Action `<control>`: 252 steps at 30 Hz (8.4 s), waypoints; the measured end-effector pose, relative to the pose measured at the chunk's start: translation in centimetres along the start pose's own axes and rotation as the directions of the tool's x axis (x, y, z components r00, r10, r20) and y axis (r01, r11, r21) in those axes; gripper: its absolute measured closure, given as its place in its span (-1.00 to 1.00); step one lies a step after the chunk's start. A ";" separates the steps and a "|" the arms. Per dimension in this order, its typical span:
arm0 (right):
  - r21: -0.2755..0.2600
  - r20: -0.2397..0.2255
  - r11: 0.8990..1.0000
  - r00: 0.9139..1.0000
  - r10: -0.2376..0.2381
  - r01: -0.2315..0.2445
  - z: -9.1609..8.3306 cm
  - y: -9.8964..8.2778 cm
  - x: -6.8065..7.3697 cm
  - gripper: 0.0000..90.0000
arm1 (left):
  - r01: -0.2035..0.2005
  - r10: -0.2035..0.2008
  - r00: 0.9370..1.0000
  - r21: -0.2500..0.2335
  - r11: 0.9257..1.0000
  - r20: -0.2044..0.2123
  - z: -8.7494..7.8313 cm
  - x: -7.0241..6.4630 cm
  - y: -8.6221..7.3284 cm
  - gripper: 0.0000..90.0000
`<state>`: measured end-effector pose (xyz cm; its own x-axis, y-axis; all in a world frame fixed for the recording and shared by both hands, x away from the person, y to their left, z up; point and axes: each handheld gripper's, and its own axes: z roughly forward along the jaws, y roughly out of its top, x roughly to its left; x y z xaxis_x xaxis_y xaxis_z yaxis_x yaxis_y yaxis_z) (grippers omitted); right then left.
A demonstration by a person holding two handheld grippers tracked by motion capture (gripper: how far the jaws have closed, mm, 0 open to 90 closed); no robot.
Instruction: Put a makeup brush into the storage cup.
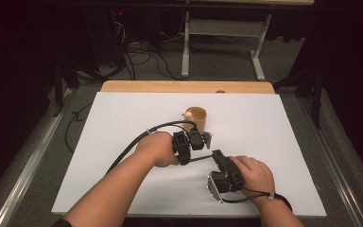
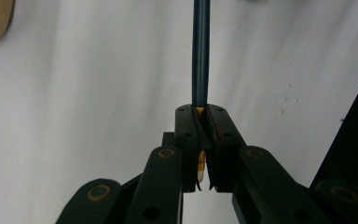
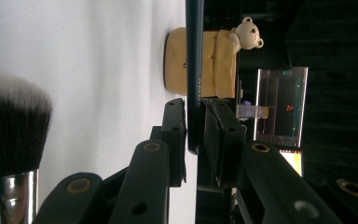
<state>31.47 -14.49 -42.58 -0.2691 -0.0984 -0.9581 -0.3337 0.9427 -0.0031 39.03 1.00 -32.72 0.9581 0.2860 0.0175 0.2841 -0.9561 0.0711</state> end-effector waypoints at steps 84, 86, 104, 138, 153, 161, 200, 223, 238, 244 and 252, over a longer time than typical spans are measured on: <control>0.060 -0.012 0.995 0.997 0.076 -0.075 0.2 -1.1 -0.3 0.94 | 0.201 -0.206 0.977 -0.088 0.976 -0.053 0.9 2.3 -8.4 -0.99; 0.078 -0.018 0.994 0.997 0.081 -0.079 0.1 -1.2 -0.3 0.94 | 0.211 -0.217 0.975 -0.097 0.973 -0.051 0.8 2.4 -8.7 -0.99; 0.097 -0.016 0.991 0.995 0.099 -0.097 0.5 -1.8 -0.4 0.94 | 0.297 -0.313 0.949 -0.218 0.929 -0.040 1.4 3.1 -11.0 -0.99; 0.142 -0.041 0.970 0.978 0.205 -0.197 0.8 -2.4 -0.3 0.94 | 0.430 -0.548 0.833 -0.719 0.546 0.082 7.2 1.8 -16.4 -1.00; 0.160 -0.060 0.949 0.957 0.283 -0.271 1.2 -2.7 -0.3 0.94 | 0.396 -0.607 0.789 -0.835 0.382 0.097 9.1 0.9 -18.3 -1.00; 0.161 -0.087 0.915 0.918 0.387 -0.370 1.4 -3.1 -0.4 0.94 | 0.391 -0.605 0.789 -0.845 0.364 0.104 9.3 0.5 -18.6 -1.00; 0.068 -0.241 0.359 0.334 0.911 -0.931 1.1 -6.4 -4.5 0.95 | 0.374 -0.602 0.785 -0.888 0.269 0.148 8.8 0.3 -19.5 -0.98; 0.041 -0.297 0.368 0.341 0.892 -0.929 1.8 -3.9 -3.4 0.95 | 0.352 -0.572 0.805 -0.903 0.247 0.157 8.3 -0.2 -19.3 -0.95; 0.044 -0.315 0.347 0.317 0.895 -0.937 1.8 -3.9 -3.1 0.95 | 0.342 -0.536 0.826 -0.910 0.233 0.174 7.7 -0.6 -19.1 -0.98; 0.041 -0.335 0.344 0.311 0.889 -0.938 1.6 -3.5 -3.0 0.95 | 0.330 -0.522 0.837 -0.911 0.246 0.163 7.5 -0.8 -18.7 -1.00; 0.034 -0.364 0.338 0.303 0.881 -0.941 1.8 -2.9 -2.9 0.95 | 0.332 -0.509 0.843 -0.913 0.236 0.174 7.3 -1.1 -18.4 -0.99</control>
<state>34.88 -16.40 -40.31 -0.7046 0.6841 -0.1887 0.1711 0.4218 0.8904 33.07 17.83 -41.34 0.6692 0.7170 -0.1953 0.3510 -0.0732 0.9335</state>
